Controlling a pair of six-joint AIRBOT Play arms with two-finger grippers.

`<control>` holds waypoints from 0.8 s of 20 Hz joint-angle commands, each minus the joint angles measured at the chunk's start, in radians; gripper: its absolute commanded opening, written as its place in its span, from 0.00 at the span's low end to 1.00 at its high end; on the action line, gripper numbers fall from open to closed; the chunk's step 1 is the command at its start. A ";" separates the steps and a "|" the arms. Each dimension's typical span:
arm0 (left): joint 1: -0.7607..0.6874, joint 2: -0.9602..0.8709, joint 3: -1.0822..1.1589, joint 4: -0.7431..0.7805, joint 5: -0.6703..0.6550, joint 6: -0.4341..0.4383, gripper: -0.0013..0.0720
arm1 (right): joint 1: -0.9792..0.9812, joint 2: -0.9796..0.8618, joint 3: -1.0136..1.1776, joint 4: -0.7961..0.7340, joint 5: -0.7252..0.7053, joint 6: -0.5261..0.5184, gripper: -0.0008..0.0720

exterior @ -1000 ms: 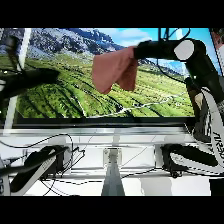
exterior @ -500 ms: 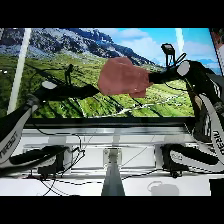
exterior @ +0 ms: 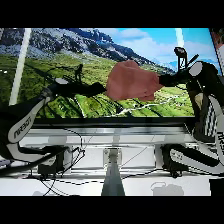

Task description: Fold the clothes and pants, and hang the long-sleeved shirts on hangers.

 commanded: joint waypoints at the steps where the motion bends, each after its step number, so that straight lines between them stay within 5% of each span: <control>1: -0.059 -0.068 0.064 -0.003 0.000 0.000 0.87 | -0.003 0.008 -0.001 0.069 0.008 -0.008 0.04; 3: -0.089 -0.090 0.095 -0.003 0.000 0.000 0.82 | -0.003 0.008 -0.001 0.089 0.009 -0.008 0.04; 6: -0.107 -0.117 0.129 -0.002 0.000 0.000 0.52 | -0.003 0.010 -0.001 0.113 0.014 -0.010 0.04; 8: -0.098 -0.117 0.141 0.023 -0.001 0.003 0.02 | -0.003 0.014 -0.001 0.131 0.015 -0.014 0.04; 16: 0.111 0.094 0.339 0.177 -0.094 0.001 0.02 | -0.003 0.241 0.009 0.484 -0.110 -0.275 0.04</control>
